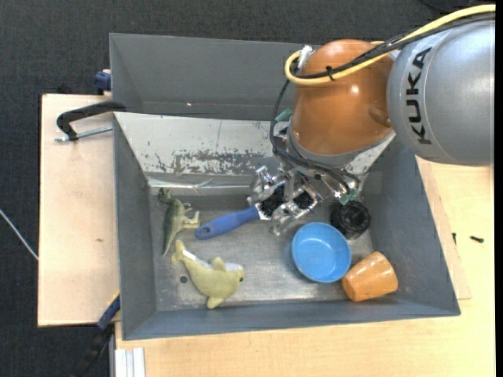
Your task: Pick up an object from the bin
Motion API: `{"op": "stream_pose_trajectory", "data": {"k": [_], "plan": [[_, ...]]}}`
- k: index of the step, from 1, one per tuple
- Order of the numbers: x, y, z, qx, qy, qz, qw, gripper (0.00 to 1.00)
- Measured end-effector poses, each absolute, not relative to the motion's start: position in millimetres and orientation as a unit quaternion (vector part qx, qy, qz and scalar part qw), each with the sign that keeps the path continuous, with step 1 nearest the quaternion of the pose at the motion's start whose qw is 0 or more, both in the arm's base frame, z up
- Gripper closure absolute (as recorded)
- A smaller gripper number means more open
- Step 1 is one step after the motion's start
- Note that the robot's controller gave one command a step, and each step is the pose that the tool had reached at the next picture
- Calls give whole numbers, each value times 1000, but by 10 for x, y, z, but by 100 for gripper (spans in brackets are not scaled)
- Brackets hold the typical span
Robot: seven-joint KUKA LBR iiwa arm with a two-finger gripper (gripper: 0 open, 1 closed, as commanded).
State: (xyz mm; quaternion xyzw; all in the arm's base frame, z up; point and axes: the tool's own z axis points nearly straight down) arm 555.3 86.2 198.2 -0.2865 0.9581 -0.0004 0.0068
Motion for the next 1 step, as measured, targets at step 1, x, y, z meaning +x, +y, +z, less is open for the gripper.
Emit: {"op": "stream_pose_trajectory", "data": {"k": [1], "plan": [[5777, 1162, 2436, -502, 865, 0, 5, 100]]}}
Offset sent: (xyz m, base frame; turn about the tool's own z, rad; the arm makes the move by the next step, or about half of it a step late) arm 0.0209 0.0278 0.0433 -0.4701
